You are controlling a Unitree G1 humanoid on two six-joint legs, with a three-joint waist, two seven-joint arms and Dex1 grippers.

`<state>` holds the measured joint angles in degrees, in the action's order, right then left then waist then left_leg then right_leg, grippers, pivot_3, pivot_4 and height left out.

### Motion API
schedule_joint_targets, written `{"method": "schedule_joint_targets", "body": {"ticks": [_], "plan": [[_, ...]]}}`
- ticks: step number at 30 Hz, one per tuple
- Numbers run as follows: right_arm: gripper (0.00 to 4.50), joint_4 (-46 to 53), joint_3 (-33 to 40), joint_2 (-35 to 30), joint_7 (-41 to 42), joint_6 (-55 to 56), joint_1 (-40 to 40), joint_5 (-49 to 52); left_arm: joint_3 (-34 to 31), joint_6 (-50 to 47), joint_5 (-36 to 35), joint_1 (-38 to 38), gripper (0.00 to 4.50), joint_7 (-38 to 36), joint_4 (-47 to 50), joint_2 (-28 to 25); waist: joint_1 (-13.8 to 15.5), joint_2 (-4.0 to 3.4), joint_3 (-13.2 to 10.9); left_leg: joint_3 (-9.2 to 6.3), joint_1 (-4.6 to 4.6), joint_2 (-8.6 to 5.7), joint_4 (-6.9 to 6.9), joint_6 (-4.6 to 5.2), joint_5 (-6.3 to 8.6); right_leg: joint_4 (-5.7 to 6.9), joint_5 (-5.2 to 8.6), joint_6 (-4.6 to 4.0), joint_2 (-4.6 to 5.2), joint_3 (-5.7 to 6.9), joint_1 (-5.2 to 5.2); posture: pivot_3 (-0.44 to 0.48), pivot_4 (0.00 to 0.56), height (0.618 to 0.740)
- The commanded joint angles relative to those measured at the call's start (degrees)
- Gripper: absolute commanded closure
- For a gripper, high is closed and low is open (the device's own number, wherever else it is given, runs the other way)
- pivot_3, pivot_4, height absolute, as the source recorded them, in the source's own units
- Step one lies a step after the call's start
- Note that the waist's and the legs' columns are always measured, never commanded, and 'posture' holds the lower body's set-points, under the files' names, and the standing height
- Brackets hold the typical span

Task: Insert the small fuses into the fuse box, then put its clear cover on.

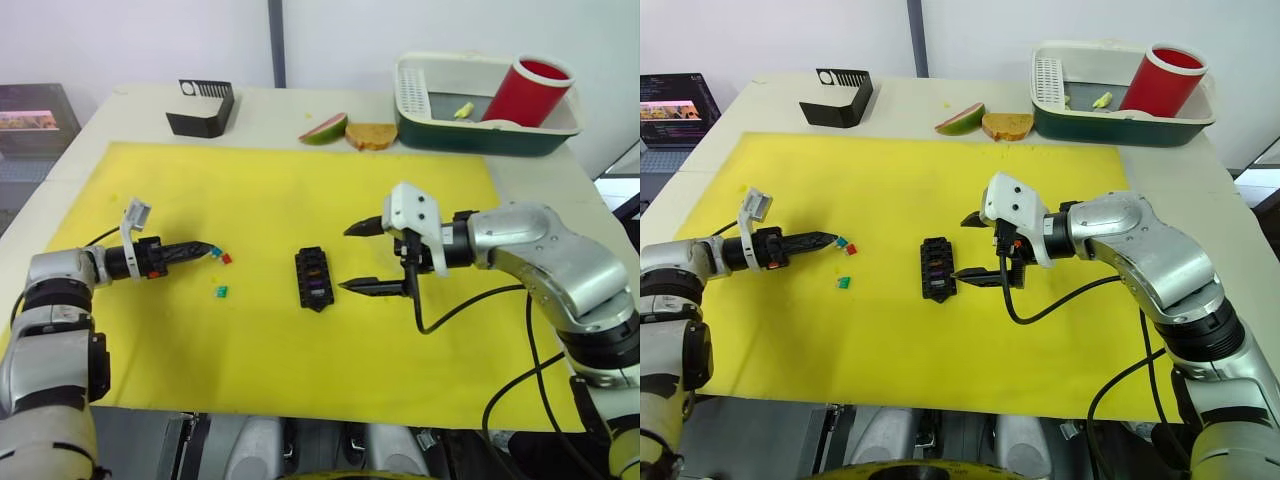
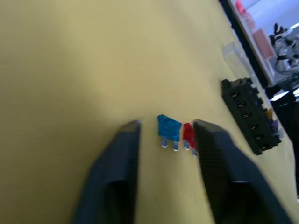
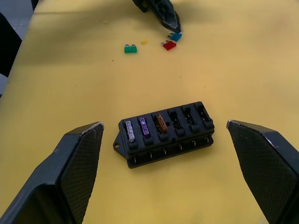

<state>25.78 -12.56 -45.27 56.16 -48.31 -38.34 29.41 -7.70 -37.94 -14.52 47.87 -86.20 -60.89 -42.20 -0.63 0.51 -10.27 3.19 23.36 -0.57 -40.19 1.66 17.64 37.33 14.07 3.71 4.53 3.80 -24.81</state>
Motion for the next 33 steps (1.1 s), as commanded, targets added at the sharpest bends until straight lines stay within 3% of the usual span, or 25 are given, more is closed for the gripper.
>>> {"method": "schedule_joint_targets", "body": {"ticks": [1, 12, 19, 22, 25, 33], "plan": [[0.0, 1.95, 0.99, -0.43, -0.02, 0.92, -0.56, -0.45, 0.49, -0.27, 0.03, -0.12, 2.26, -0.4, 0.84, -0.28, 0.0, 0.0, 0.0, 0.0, 0.0, 0.0, 0.0, 0.0, 0.0, 0.0, 0.0, 0.0, 0.0, 0.0, 0.0, 0.0, 0.15, 0.74], [0.0, 1.68, 0.89, -0.41, 0.12, 1.02, -0.62, -1.21, 3.8, -1.73, 0.44, -2.74, 2.26, -3.51, 4.93, 1.41, 0.16, 0.0, 0.0, 0.01, 0.01, -0.01, 0.0, 0.0, 0.0, -0.03, 0.0, 0.0, 0.02, 0.0, 0.0, 0.0, 0.15, 0.74], [0.0, 1.69, 0.86, -0.46, 0.06, 0.92, -0.64, -1.58, 2.87, -0.57, 0.6, -2.44, 2.26, -0.97, 3.48, 1.32, 0.15, 0.0, 0.0, 0.01, 0.01, -0.01, 0.0, 0.0, 0.0, -0.06, 0.0, 0.0, 0.03, 0.0, 0.01, 0.0, 0.15, 0.74], [0.0, 1.66, 0.92, -0.47, 0.1, 0.89, -0.6, -1.7, 2.56, -0.05, 0.62, -2.42, 3.03, -0.06, 2.64, 1.23, 0.08, 0.0, 0.0, 0.01, 0.01, -0.01, 0.0, 0.0, 0.0, -0.06, 0.0, 0.0, 0.03, 0.0, 0.01, 0.0, 0.15, 0.74], [0.0, 1.62, 0.99, -0.49, 0.18, 0.87, -0.52, -1.76, 2.56, 0.16, 0.44, -2.53, 4.45, 0.18, 2.35, 1.19, 0.04, 0.0, 0.01, 0.01, 0.01, -0.01, 0.0, 0.01, 0.0, -0.06, 0.0, 0.0, 0.02, 0.0, 0.01, 0.0, 0.15, 0.74], [0.0, 1.62, 1.04, -0.6, 0.32, 0.93, -0.32, -1.79, 2.92, 0.57, 0.36, -3.18, 4.45, -0.03, 3.22, 1.22, 0.05, -0.01, 0.01, 0.01, 0.0, -0.01, 0.0, 0.0, 0.0, -0.04, 0.0, 0.0, 0.02, 0.0, 0.01, 0.0, 0.15, 0.74]]}}
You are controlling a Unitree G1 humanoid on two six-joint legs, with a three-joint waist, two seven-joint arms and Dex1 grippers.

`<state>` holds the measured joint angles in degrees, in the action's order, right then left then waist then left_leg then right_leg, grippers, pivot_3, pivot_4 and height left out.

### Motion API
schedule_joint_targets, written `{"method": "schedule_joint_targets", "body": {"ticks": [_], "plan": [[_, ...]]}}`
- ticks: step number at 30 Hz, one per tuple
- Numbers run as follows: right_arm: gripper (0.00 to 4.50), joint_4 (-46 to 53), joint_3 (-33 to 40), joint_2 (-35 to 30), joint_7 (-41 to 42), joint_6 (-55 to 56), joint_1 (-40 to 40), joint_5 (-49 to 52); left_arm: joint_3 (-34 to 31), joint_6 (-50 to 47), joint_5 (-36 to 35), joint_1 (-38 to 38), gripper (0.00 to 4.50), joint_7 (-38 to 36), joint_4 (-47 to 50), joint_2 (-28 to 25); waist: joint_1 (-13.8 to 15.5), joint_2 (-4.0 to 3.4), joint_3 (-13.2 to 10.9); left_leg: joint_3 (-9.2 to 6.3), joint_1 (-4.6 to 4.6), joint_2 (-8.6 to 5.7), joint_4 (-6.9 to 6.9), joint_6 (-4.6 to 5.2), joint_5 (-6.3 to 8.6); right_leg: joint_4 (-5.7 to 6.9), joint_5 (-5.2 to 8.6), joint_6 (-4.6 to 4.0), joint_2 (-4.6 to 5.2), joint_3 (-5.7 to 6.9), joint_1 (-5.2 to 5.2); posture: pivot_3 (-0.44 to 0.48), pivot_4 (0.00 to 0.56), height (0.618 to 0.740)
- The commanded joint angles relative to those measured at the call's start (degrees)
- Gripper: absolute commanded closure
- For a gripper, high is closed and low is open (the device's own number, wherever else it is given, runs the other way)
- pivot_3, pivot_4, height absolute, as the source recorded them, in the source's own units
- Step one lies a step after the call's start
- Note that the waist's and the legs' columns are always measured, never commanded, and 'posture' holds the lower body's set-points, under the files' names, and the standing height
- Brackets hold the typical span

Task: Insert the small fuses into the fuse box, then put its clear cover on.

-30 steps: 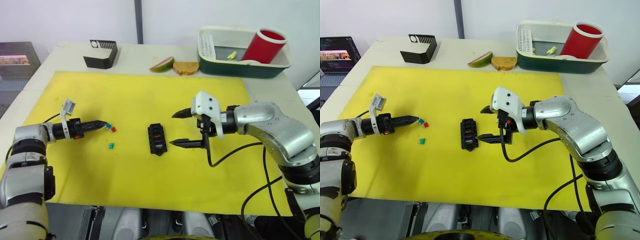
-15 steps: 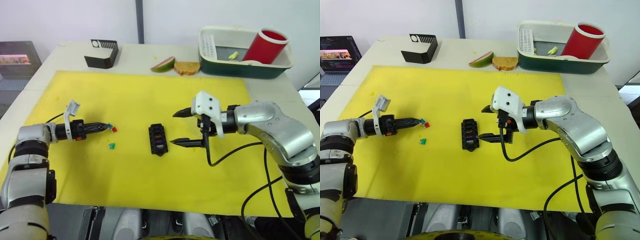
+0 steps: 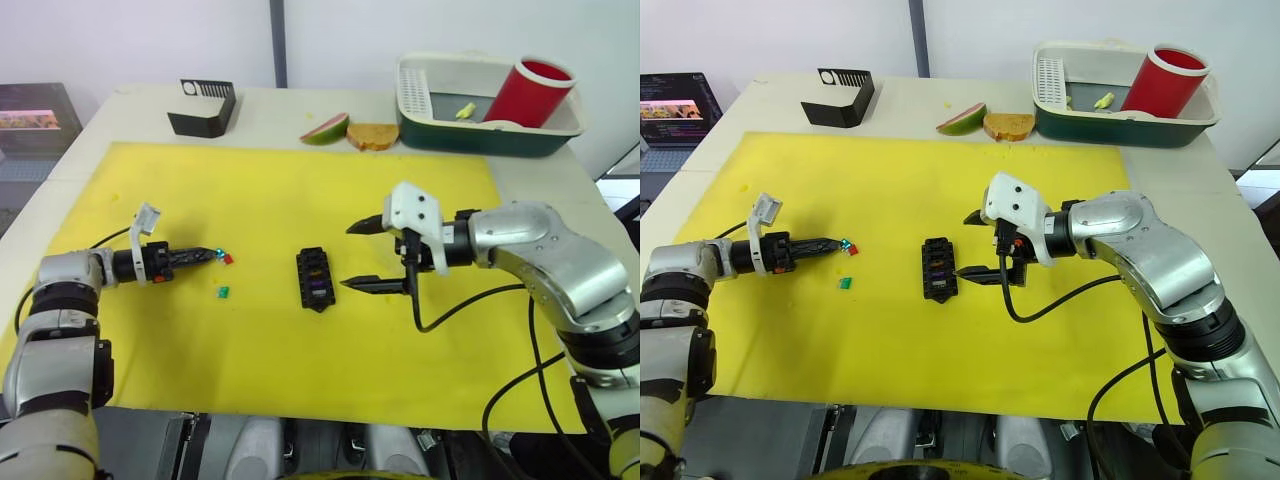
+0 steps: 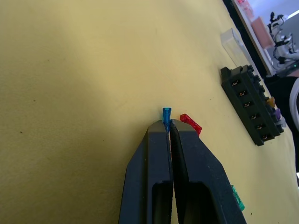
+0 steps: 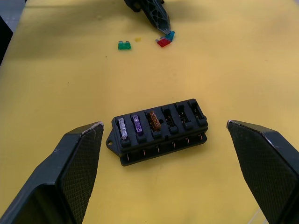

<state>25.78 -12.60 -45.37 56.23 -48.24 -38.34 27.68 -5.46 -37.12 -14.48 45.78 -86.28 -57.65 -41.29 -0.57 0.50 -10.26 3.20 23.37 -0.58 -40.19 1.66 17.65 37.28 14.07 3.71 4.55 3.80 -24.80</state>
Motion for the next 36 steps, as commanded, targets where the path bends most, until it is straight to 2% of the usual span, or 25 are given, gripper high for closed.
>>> {"method": "schedule_joint_targets", "body": {"ticks": [1, 8, 12, 19, 23, 27, 30, 34, 36], "plan": [[0.0, 1.63, 1.05, -0.48, 0.23, 0.85, -0.32, -0.07, 0.57, -0.26, 0.25, -1.09, 4.45, 0.11, 0.05, 0.3, 0.0, 0.0, 0.0, 0.0, 0.0, 0.0, 0.0, 0.0, 0.0, 0.0, 0.0, 0.0, 0.0, 0.0, 0.0, 0.0, 0.15, 0.74], [0.0, 1.56, 0.94, -0.29, 0.19, 0.75, -0.49, -0.11, -0.81, -0.84, -0.9, -0.68, 4.45, 0.93, 0.78, -0.24, 0.01, 0.0, 0.0, 0.0, 0.0, 0.0, 0.0, 0.0, 0.0, 0.0, 0.0, 0.0, 0.0, 0.0, 0.0, 0.0, 0.15, 0.74], [0.0, 1.52, 1.6, -0.21, 0.08, 0.12, -0.51, 0.55, -3.79, -2.85, -4.03, -1.32, 4.45, 1.15, 5.08, -2.04, -0.03, 0.01, 0.0, 0.0, 0.01, 0.0, 0.0, 0.0, 0.0, 0.0, 0.0, 0.0, 0.0, 0.0, 0.0, 0.0, 0.15, 0.74], [0.0, -2.03, 6.33, 3.73, -2.8, -7.41, -2.51, 7.02, -14.2, -17.32, -17.98, -8.47, 4.45, 6.76, 33.41, -3.87, -0.17, 0.06, -0.03, -0.04, 0.04, 0.03, 0.02, -0.17, -0.09, -0.01, 0.0, -0.01, 0.08, -0.03, -0.05, 0.0, 0.15, 0.74], [0.0, -4.94, 10.52, 8.94, -5.78, -15.39, -6.45, 14.16, -16.97, -25.15, -27.28, -12.54, 4.45, 12.24, 52.24, -1.49, -0.07, 0.05, -0.03, -0.07, 0.03, 0.03, 0.04, -0.26, -0.14, -0.03, 0.0, -0.02, 0.13, -0.05, -0.04, 0.0, 0.15, 0.74], [0.0, -7.48, 14.54, 14.51, -9.23, -21.76, -9.54, 20.78, -16.69, -28.72, -33.86, -12.78, 4.45, 18.13, 62.16, 2.54, -0.03, 0.06, -0.02, -0.11, 0.03, 0.02, 0.06, -0.34, -0.17, -0.04, -0.01, -0.02, 0.14, -0.05, -0.02, 0.0, 0.15, 0.74], [0.88, -8.4, 16.51, 17.34, -11.52, -24.98, -10.63, 24.61, -15.29, -29.15, -36.65, -11.91, 4.5, 21.08, 65.4, 4.65, -0.13, 0.05, -0.02, -0.11, 0.03, 0.01, 0.07, -0.35, -0.18, -0.05, -0.01, -0.02, 0.14, -0.05, -0.01, 0.0, 0.15, 0.74], [2.81, -9.23, 17.45, 20.0, -15.35, -27.85, -11.82, 27.07, -13.79, -28.38, -39.03, -10.91, 4.5, 22.63, 66.25, 5.62, -0.22, 0.05, -0.02, -0.11, 0.01, 0.01, 0.1, -0.39, -0.2, -0.04, -0.01, -0.03, 0.12, -0.05, -0.02, 0.0, 0.15, 0.74], [2.81, -9.83, 17.93, 21.44, -17.06, -28.77, -12.32, 28.15, -12.95, -27.84, -39.74, -10.53, 4.5, 23.14, 66.2, 5.88, -0.37, 0.04, -0.02, -0.09, 0.01, 0.0, 0.1, -0.4, -0.21, -0.04, -0.01, -0.02, 0.11, -0.05, -0.02, 0.0, 0.15, 0.74]]}}
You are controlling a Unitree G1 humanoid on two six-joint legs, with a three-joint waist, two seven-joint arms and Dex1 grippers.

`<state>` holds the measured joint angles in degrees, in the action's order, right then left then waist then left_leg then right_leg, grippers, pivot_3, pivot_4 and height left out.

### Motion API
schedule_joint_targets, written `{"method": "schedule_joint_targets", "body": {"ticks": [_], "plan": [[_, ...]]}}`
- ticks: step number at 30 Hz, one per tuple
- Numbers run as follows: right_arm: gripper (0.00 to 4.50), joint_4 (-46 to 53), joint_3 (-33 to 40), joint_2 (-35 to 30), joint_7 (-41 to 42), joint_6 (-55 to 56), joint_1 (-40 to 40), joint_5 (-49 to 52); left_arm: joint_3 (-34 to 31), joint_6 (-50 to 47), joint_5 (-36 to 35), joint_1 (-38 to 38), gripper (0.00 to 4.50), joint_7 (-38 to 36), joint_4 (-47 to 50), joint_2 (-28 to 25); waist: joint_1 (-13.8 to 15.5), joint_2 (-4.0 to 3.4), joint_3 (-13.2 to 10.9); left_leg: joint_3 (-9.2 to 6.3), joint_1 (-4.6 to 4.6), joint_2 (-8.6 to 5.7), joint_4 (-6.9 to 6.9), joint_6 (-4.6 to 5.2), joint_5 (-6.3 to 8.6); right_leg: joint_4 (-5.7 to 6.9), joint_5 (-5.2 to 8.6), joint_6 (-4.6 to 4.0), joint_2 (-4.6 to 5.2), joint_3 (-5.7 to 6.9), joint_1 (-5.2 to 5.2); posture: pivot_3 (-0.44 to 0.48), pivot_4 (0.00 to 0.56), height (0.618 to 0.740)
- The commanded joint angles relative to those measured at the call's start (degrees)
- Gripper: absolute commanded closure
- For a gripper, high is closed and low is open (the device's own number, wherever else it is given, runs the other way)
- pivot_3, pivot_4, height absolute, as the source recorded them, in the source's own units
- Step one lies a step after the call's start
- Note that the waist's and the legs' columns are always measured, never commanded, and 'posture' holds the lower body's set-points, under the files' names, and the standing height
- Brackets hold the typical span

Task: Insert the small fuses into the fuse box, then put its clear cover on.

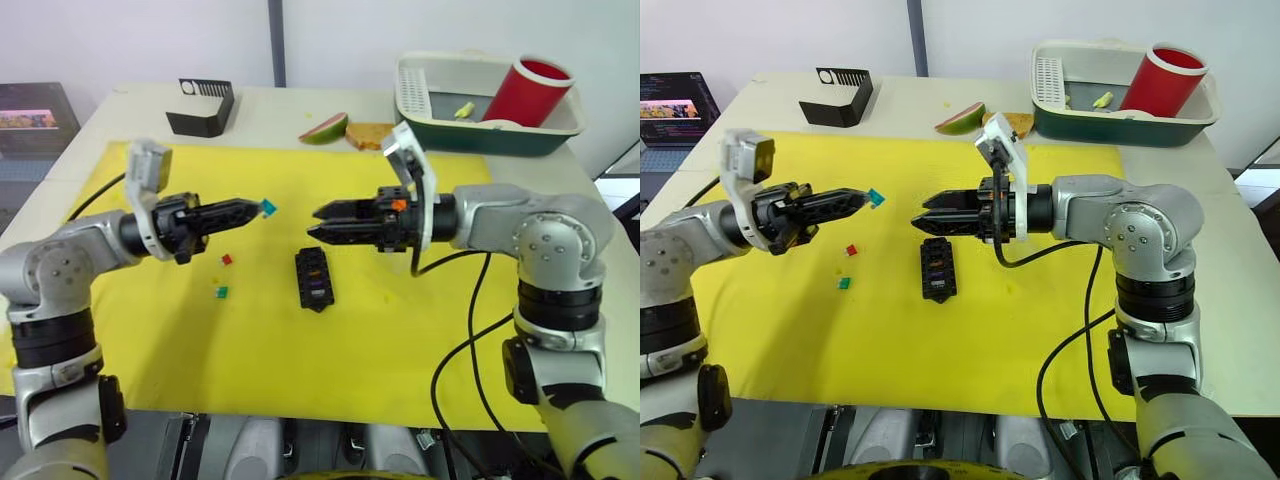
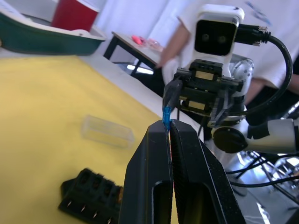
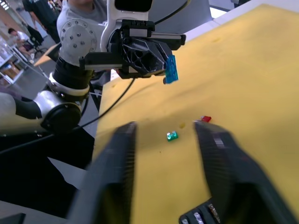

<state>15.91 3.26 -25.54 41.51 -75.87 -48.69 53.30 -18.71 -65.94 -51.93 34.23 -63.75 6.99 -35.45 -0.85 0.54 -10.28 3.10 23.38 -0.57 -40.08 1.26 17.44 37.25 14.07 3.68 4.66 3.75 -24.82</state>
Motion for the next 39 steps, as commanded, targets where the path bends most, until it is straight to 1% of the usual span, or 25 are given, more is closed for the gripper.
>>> {"method": "schedule_joint_targets", "body": {"ticks": [1, 13, 26, 39], "plan": [[2.81, -0.02, 2.17, 2.03, -2.89, -1.31, -2.04, 2.95, 0.74, 1.28, -2.55, 1.12, 4.5, 0.74, 1.51, 0.11, -0.09, 0.0, 0.0, 0.0, -0.01, 0.0, 0.0, 0.0, 0.0, 0.0, 0.0, 0.0, -0.01, 0.0, 0.0, 0.0, 0.15, 0.74], [2.81, 0.79, 0.8, 3.15, -5.02, 0.24, -0.35, 3.68, 3.83, 3.5, -4.8, 1.32, 4.5, 0.96, 1.42, -0.49, 0.08, 0.0, 0.0, 0.02, 0.0, -0.01, 0.01, 0.0, -0.01, -0.01, 0.0, 0.0, -0.05, 0.0, 0.0, 0.0, 0.15, 0.74], [2.81, -0.31, 1.1, 3.04, -5.16, 0.32, -2.05, 4.76, 5.96, 5.67, -4.58, 0.07, 4.5, 0.31, 1.49, -1.57, 0.08, 0.0, 0.0, 0.02, 0.0, -0.01, 0.01, 0.01, 0.0, -0.02, 0.0, 0.0, -0.08, 0.0, 0.0, 0.0, 0.15, 0.74], [2.81, -0.02, 0.96, 3.32, -6.59, -1.08, -3.02, 6.16, 6.15, 5.45, -5.23, -0.49, 4.5, 0.83, 1.68, -1.63, 0.07, 0.0, 0.0, 0.02, 0.0, -0.01, 0.02, 0.04, 0.02, -0.02, 0.0, 0.0, -0.08, 0.0, 0.0, 0.0, 0.15, 0.74]]}}
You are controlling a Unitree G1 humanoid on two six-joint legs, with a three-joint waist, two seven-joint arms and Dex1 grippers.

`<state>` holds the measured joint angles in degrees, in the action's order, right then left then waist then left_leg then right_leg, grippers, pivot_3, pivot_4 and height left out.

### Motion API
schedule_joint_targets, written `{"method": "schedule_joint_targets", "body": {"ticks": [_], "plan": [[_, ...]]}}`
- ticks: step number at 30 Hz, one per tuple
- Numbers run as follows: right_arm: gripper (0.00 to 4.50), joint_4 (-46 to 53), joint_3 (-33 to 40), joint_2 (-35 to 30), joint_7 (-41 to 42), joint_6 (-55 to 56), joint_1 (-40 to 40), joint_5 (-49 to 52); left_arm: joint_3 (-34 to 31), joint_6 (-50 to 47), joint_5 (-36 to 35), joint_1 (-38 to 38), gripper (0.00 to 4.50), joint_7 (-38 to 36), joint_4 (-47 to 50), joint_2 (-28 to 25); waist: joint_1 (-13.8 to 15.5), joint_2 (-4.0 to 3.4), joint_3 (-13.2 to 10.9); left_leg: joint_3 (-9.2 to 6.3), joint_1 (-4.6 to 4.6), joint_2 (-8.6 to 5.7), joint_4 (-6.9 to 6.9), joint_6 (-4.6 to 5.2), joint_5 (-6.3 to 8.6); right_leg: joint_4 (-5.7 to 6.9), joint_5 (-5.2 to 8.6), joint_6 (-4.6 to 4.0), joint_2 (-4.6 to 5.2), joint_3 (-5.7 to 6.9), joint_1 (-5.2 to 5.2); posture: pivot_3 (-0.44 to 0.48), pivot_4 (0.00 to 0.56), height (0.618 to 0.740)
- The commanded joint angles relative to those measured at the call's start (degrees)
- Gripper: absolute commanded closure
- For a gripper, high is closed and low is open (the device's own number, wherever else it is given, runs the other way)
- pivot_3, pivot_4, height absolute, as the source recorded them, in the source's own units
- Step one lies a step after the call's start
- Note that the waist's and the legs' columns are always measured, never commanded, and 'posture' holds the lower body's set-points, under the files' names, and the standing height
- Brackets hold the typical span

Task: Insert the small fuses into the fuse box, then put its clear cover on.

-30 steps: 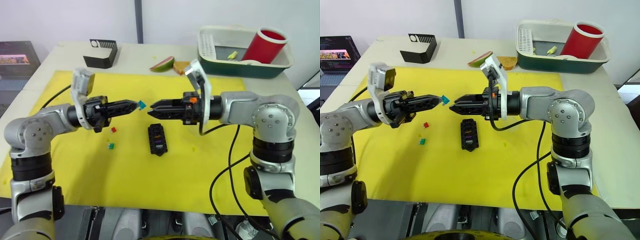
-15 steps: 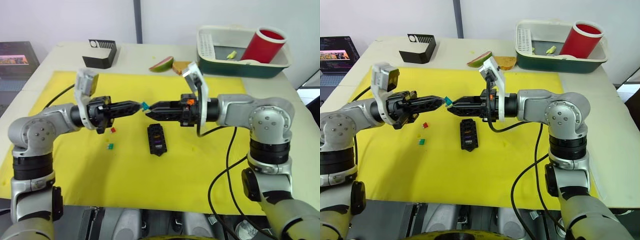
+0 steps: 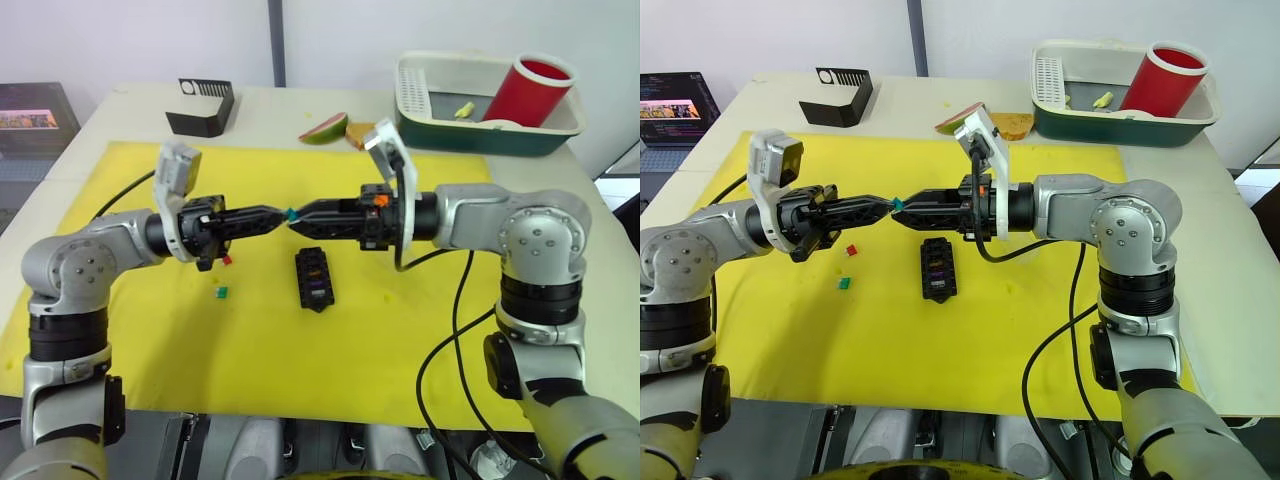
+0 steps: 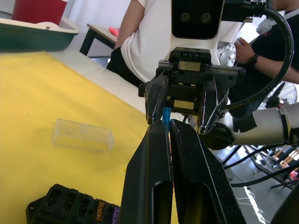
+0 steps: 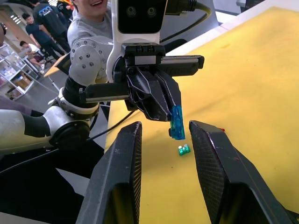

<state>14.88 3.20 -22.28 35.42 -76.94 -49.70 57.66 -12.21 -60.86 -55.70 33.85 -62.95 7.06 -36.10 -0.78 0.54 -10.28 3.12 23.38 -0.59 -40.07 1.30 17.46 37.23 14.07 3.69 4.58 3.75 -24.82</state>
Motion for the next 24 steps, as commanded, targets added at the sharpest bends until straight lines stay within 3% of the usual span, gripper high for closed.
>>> {"method": "schedule_joint_targets", "body": {"ticks": [1, 3, 8, 17, 20, 24], "plan": [[2.81, 1.07, 1.1, 0.08, -0.65, -0.21, -2.11, 2.01, -0.32, 0.31, -1.5, -0.16, 4.5, 0.06, 1.69, -0.99, -0.01, 0.0, 0.0, 0.0, 0.0, 0.0, 0.0, 0.0, 0.0, 0.0, 0.0, 0.0, 0.0, 0.0, 0.0, 0.0, 0.15, 0.74], [2.81, 1.09, 1.33, 0.19, -1.07, -0.58, -2.3, 2.46, -0.32, 0.2, -1.6, -0.18, 4.5, 0.12, 1.73, -1.0, -0.01, 0.0, 0.0, 0.0, 0.0, 0.0, 0.0, 0.01, 0.01, 0.0, 0.0, 0.0, 0.0, 0.0, 0.0, 0.0, 0.15, 0.74], [4.45, 1.15, 1.61, 0.3, -2.15, -1.1, -2.73, 3.69, -0.06, 0.13, -1.77, -0.06, 4.5, 0.22, 1.64, -1.08, 0.0, 0.0, 0.0, -0.01, 0.0, 0.0, 0.01, 0.07, 0.04, -0.01, 0.0, 0.0, 0.01, 0.0, 0.0, 0.0, 0.15, 0.74], [4.45, 1.43, 1.31, -0.06, -2.89, -1.45, -2.72, 4.24, 0.64, 0.4, -1.72, -0.13, 4.5, -0.02, 1.72, -1.83, -0.02, 0.0, 0.0, -0.01, 0.0, 0.0, 0.01, 0.15, 0.09, -0.02, 0.0, 0.0, 0.01, 0.0, 0.0, 0.0, 0.15, 0.74], [4.5, 1.54, -0.62, -1.53, -2.31, -2.12, -4.07, 2.88, 3.56, 4.01, 3.01, -1.88, 3.49, -2.85, 3.8, -5.82, -0.14, -0.02, -0.01, -0.01, 0.0, 0.0, 0.02, 0.15, 0.09, -0.02, 0.0, 0.0, 0.02, 0.0, 0.0, 0.0, 0.15, 0.74], [4.5, 3.21, -10.64, -8.58, 2.2, 0.06, -7.42, -4.18, 10.05, 14.64, 14.14, -6.16, 1.49, -9.0, 5.47, -14.53, -0.3, -0.07, -0.04, 0.0, 0.0, 0.0, 0.1, 0.16, 0.09, -0.04, 0.01, -0.02, 0.02, -0.02, -0.06, 0.0, 0.15, 0.74]]}}
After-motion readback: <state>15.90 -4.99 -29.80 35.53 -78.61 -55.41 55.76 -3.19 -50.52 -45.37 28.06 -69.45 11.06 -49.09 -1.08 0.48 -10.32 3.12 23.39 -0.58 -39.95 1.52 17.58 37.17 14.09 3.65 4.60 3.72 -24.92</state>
